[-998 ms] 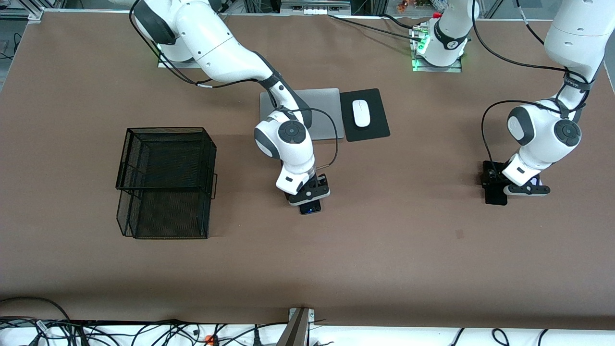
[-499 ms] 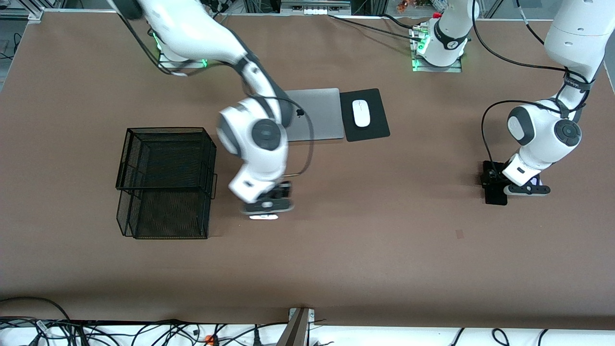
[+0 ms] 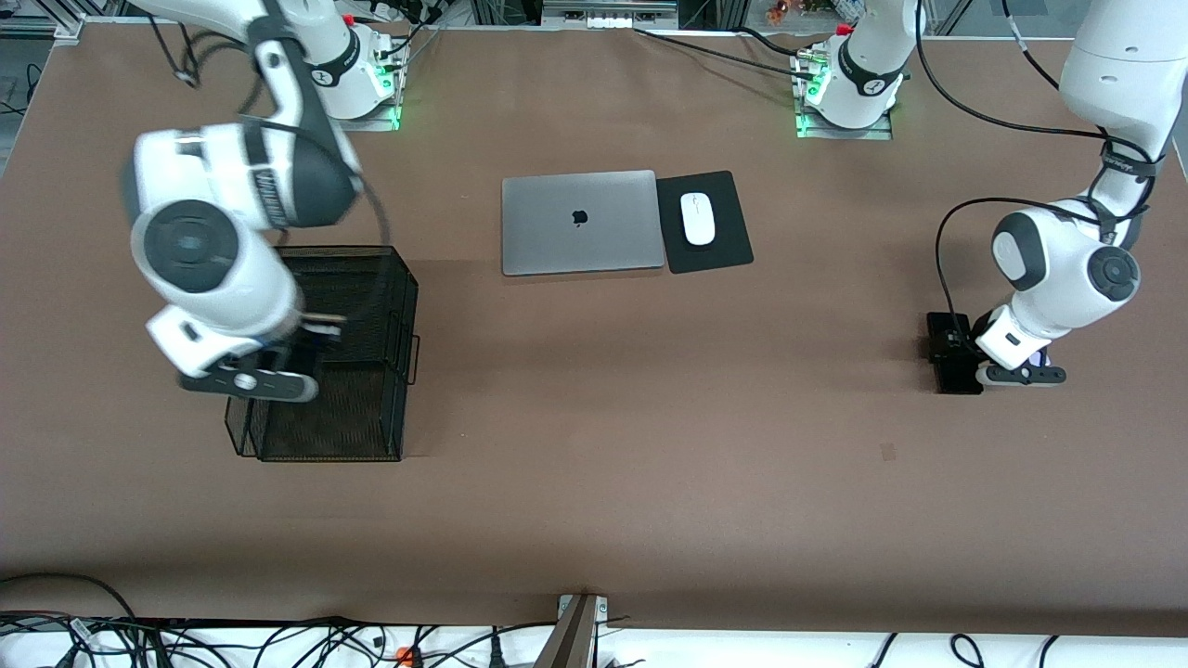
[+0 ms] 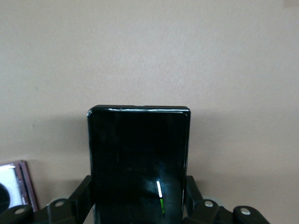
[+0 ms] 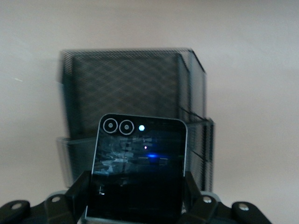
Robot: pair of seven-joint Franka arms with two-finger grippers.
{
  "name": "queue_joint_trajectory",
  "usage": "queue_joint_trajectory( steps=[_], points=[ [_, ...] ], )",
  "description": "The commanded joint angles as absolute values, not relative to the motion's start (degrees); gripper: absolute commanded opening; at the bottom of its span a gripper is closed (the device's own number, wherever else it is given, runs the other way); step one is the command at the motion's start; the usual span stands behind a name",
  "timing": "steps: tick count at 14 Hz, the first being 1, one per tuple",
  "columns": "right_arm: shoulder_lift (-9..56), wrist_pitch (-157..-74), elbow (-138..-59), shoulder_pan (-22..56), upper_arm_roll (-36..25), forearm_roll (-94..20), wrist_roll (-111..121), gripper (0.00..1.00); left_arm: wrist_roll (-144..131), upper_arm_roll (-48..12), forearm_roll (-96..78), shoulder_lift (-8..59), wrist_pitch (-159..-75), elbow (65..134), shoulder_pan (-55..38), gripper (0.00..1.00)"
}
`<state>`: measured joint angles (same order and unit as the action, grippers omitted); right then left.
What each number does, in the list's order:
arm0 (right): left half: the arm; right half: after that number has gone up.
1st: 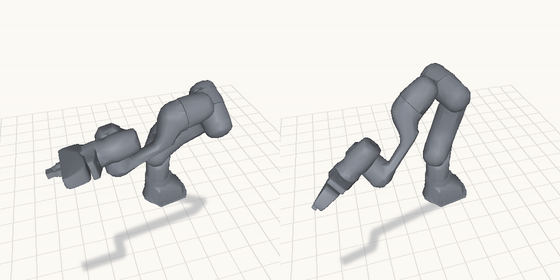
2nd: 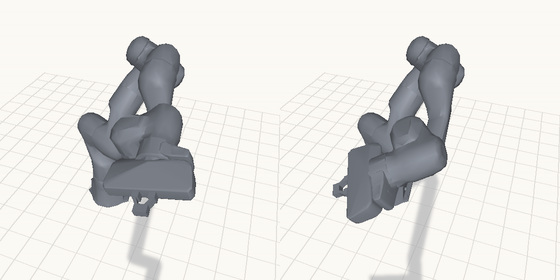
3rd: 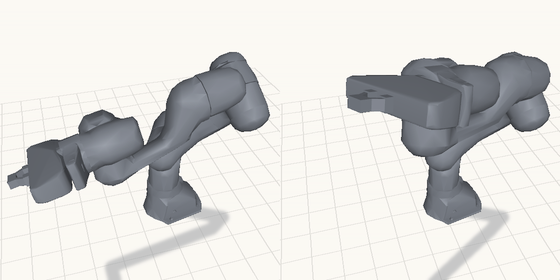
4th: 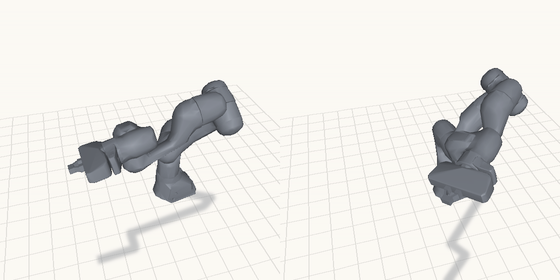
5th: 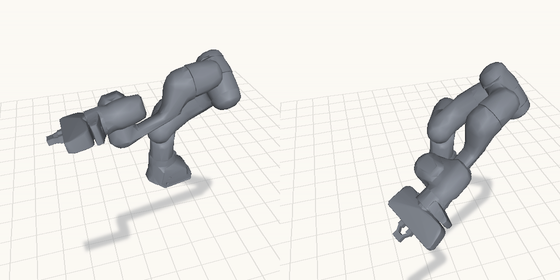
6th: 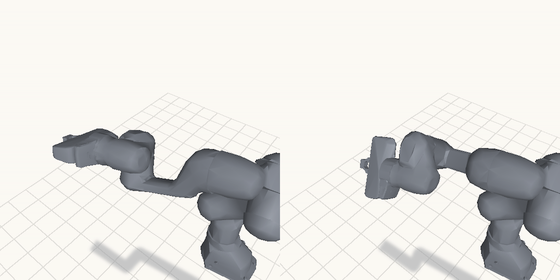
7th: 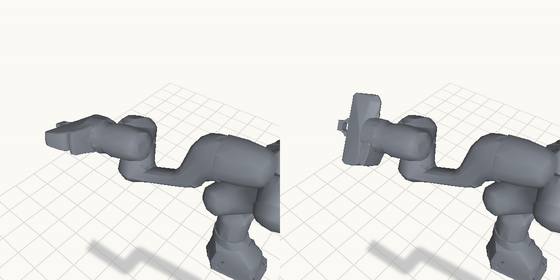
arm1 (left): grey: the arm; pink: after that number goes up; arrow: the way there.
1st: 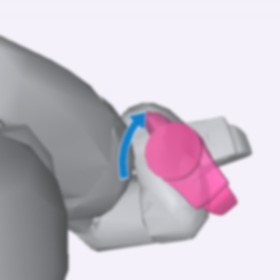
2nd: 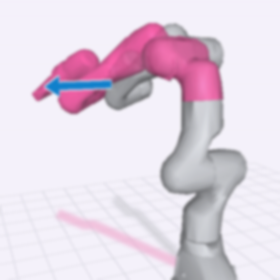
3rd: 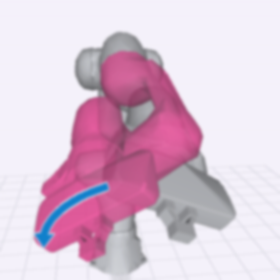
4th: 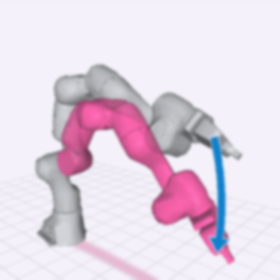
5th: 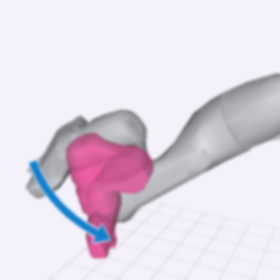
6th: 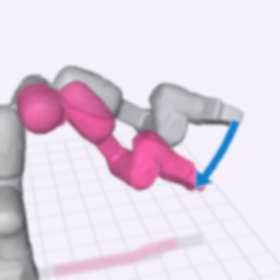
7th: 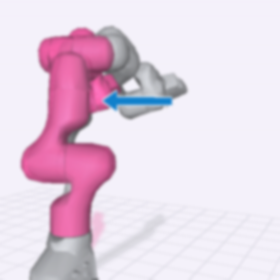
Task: Place phones with both arms
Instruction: 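Carry the flip phone into the organizer while the left gripper lifts the bar phone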
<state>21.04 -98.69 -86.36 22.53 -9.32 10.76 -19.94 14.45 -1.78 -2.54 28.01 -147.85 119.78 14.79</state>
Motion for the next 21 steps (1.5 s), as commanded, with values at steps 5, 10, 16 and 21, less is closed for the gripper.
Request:
queue_joint_trajectory(
  steps=[5,10,16,21],
  points=[
    [4.57,-116.97,-121.01,23.38,-15.64,10.02,-19.60,0.33,4.49,-7.12,-3.69,25.49,-134.65,112.50,13.89,0.00],
    [7.02,-125.24,-124.63,23.38,-16.17,5.54,-18.37,0.34,-6.04,-7.03,-3.60,26.36,-134.65,109.79,4.94,0.00],
    [8.70,-126.83,-124.63,23.20,-18.72,4.75,-13.80,0.89,-23.44,-6.86,-3.60,29.44,-134.65,104.60,-8.15,0.00],
    [8.70,-126.04,-122.00,23.29,-18.63,3.52,-13.71,1.00,-36.19,-6.24,-3.60,35.93,-134.65,95.91,-20.63,0.00]
  ],
)
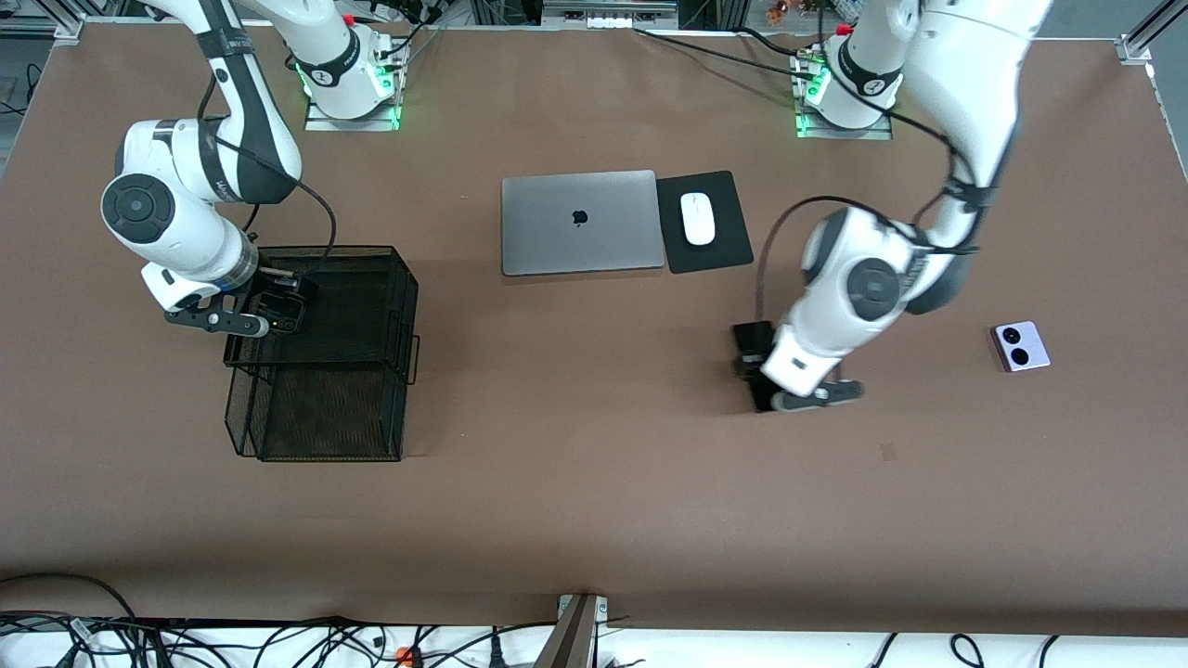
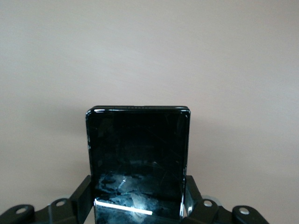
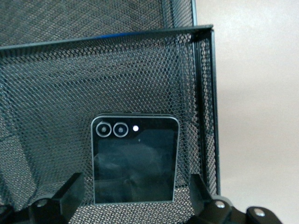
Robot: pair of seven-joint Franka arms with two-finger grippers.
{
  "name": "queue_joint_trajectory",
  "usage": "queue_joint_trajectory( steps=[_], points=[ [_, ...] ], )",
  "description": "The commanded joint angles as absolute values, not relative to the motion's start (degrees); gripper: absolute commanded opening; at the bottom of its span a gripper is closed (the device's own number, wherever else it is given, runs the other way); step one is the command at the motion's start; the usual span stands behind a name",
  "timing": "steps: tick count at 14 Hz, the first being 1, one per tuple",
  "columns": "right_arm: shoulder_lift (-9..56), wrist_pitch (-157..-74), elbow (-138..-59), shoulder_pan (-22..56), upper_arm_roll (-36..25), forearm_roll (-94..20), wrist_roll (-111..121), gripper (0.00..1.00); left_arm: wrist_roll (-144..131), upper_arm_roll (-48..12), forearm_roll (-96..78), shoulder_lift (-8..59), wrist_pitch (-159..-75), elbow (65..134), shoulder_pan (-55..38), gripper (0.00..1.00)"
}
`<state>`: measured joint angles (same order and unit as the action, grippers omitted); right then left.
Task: Place phones with both arms
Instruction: 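Release the flip phone while the left gripper sets the bar phone down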
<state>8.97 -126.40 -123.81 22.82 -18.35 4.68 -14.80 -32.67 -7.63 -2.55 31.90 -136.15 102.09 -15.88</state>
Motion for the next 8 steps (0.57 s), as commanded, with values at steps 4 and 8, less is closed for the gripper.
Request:
queue_joint_trajectory(
  steps=[4,8],
  points=[
    [8.88,-120.51,-114.45,23.64,-18.54,2.47,-13.54,1.00,-44.28,-5.89,0.87,43.22,-134.65,85.63,-28.55,0.00],
    [12.03,-113.23,-104.71,23.56,-18.46,-4.30,-12.22,1.00,-44.39,-5.71,3.86,50.70,-134.65,75.09,-32.43,0.00]
  ],
)
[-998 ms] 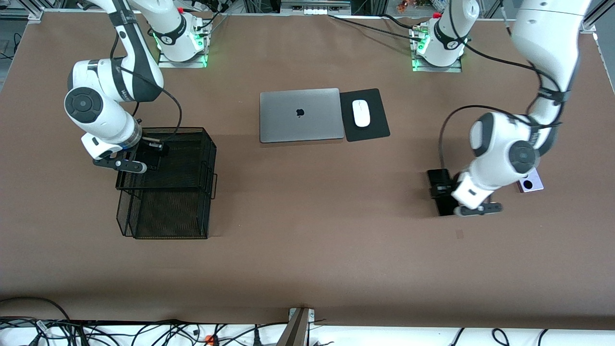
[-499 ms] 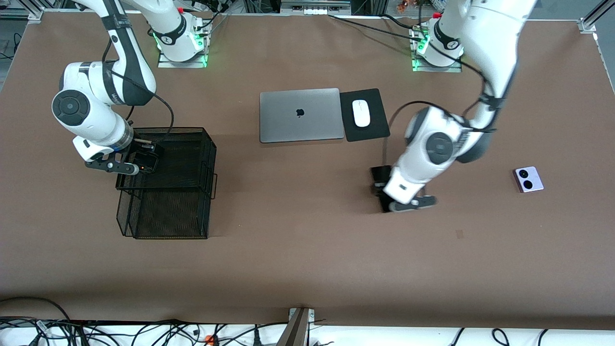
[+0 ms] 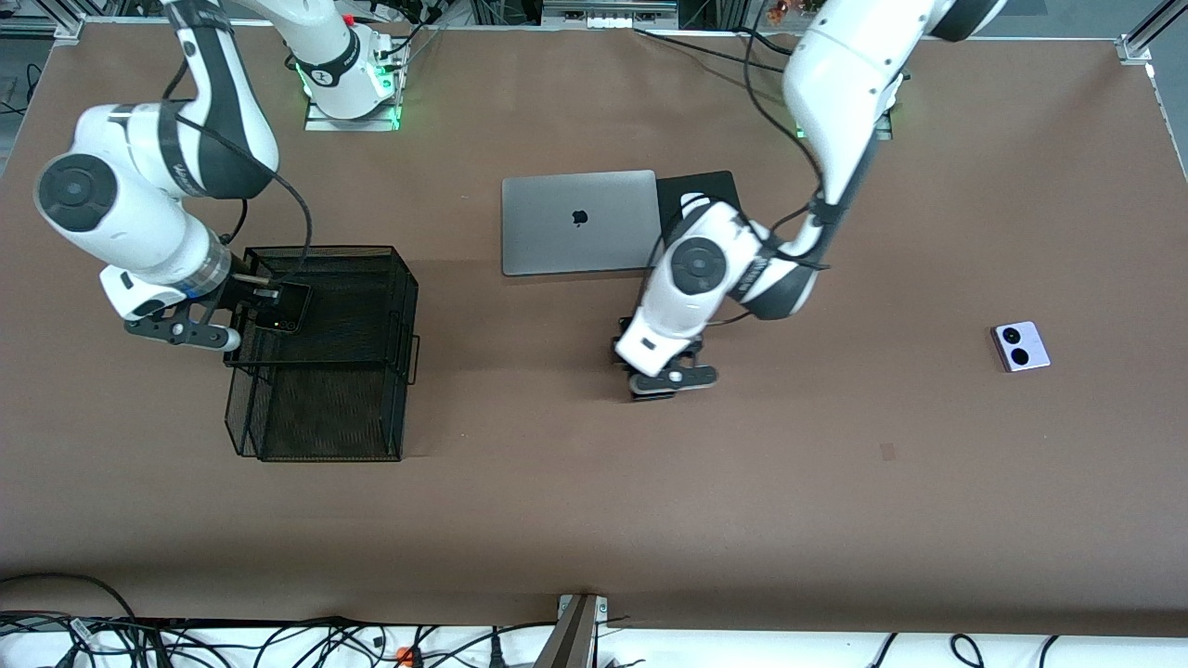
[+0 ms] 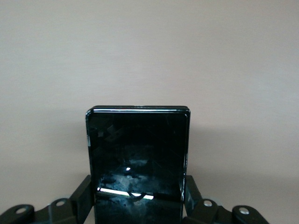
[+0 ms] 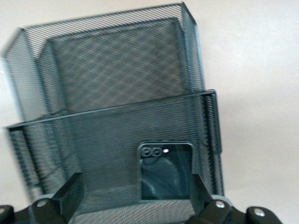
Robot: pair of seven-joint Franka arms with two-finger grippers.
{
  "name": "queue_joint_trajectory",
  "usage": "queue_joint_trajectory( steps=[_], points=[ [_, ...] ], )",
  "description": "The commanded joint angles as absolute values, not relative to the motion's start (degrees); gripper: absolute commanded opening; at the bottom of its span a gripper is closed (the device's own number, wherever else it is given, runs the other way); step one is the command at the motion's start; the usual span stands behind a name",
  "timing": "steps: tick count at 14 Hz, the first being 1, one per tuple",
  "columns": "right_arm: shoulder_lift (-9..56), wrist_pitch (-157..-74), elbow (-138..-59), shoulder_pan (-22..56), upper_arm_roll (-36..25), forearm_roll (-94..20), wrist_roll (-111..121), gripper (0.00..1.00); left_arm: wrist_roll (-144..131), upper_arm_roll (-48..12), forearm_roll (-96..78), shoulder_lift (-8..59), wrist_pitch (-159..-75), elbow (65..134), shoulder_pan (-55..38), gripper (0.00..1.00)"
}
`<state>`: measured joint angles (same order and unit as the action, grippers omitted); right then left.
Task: Place phones with both arms
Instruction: 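Release the flip phone while the left gripper sets the bar phone down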
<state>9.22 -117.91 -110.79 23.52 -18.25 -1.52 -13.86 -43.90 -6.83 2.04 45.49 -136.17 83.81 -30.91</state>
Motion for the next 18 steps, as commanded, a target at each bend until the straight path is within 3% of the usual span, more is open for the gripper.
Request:
queue_joint_trajectory(
  steps=[1,3,7,8,9,10,11,15,18],
  points=[
    [13.35,-110.77,-101.81,23.38,-18.46,-4.92,-12.22,1.00,-43.86,-5.71,3.87,52.02,-134.65,72.97,-33.39,0.00],
    [16.94,-107.59,-95.83,22.59,-18.63,-7.89,-12.22,1.00,-43.24,-5.71,3.87,54.74,-134.74,70.06,-35.84,0.00],
    [17.93,-108.28,-94.75,21.36,-18.63,-9.58,-10.12,1.00,-43.51,-3.00,4.04,57.65,-135.00,68.64,-40.77,0.00],
    [18.02,-108.80,-94.75,21.36,-18.63,-9.58,-10.02,1.00,-43.51,-2.38,4.04,58.09,-135.26,68.38,-41.39,0.06],
    [18.02,-108.90,-94.66,21.36,-18.63,-9.58,-10.02,1.00,-43.51,-2.37,4.04,58.10,-135.26,68.38,-41.40,0.28],
    [18.02,-108.90,-94.57,21.36,-18.63,-9.49,-9.93,1.00,-43.77,-2.29,3.96,58.10,-135.26,68.29,-41.40,0.78],
    [18.10,-108.90,-94.31,21.36,-18.63,-9.49,-9.93,1.00,-45.60,-2.29,3.78,57.92,-135.26,68.29,-41.31,1.00],
    [18.81,-108.90,-93.44,21.62,-18.46,-9.58,-9.58,1.00,-48.43,-2.37,3.43,57.57,-132.64,65.40,-40.69,1.00],
    [21.17,-108.10,-90.36,23.80,-16.45,-9.58,-10.72,1.00,-46.51,-2.81,3.34,55.99,-122.99,62.23,-37.89,1.00]
  ],
)
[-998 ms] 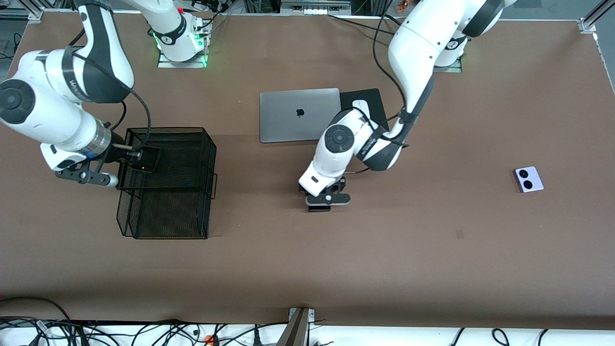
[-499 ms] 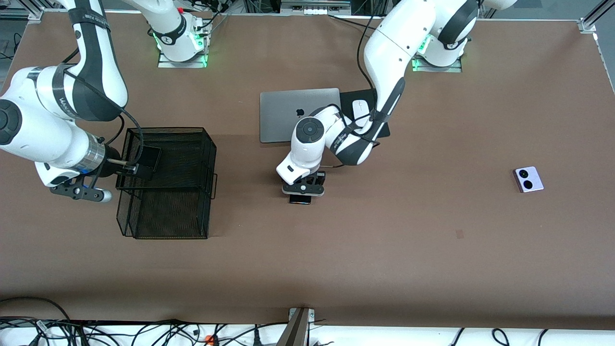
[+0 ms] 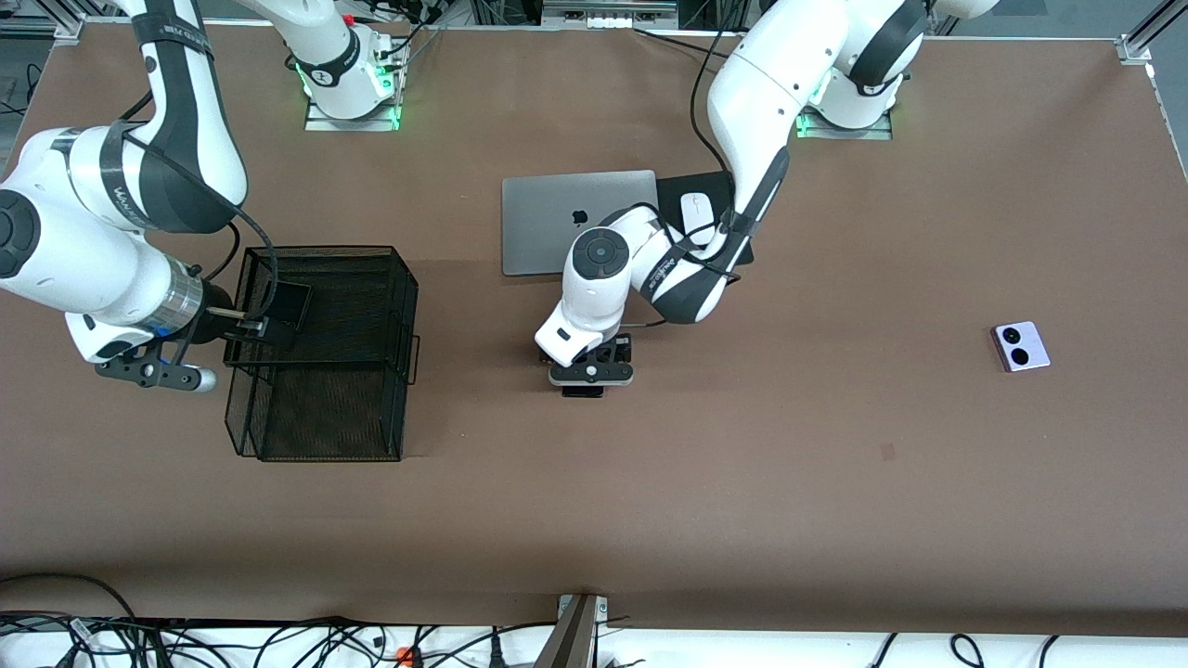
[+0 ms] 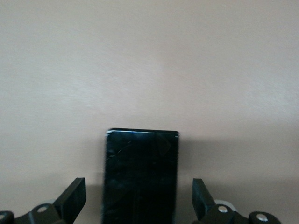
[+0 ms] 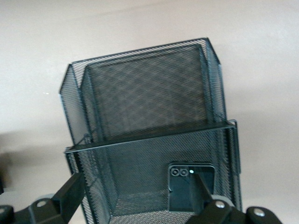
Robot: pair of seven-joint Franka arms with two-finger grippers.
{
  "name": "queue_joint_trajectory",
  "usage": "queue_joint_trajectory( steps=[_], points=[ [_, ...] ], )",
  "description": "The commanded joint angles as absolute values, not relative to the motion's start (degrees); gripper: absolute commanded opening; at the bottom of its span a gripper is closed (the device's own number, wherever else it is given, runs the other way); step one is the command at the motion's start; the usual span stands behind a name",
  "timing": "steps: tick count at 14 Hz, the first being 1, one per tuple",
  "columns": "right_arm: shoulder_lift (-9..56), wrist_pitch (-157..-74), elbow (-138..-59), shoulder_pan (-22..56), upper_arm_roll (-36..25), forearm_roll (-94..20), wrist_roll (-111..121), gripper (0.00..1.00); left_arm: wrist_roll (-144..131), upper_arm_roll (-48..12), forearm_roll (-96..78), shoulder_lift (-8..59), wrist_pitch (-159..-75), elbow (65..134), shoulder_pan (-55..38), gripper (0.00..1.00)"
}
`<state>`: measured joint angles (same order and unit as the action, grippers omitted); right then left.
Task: Place phones with both arms
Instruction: 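Release the flip phone while the left gripper sets the bar phone down, then grasp the bar phone with the right gripper while the left gripper reaches the white phone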
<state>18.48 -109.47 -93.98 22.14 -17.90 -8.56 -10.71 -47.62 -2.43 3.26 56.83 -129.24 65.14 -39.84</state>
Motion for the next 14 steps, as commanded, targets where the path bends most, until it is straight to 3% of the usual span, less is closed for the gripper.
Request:
queue_joint_trajectory(
  steps=[1,5,8,10,14],
  points=[
    [22.23,-108.54,-90.09,25.12,-15.74,-9.49,-12.29,1.00,-44.06,-2.99,3.34,54.94,-120.35,62.31,-36.84,1.00],
    [31.17,-108.90,-79.48,32.32,-15.38,-9.67,-24.14,1.00,-33.08,-3.16,3.34,50.38,-111.03,65.38,-30.61,1.00],
    [38.82,-110.73,-72.44,36.03,-12.06,-12.82,-29.26,1.00,-23.23,-3.08,3.69,44.67,-107.49,73.18,-24.63,1.00],
    [42.35,-117.74,-71.89,37.87,-9.07,-13.18,-33.20,1.00,-17.96,-2.73,4.65,41.32,-107.40,78.11,-20.41,1.00],
    [49.73,-129.00,-71.89,43.93,-8.96,-12.22,-41.12,1.00,-4.78,-2.55,8.96,35.34,-107.40,85.50,-12.50,1.00]
  ],
)
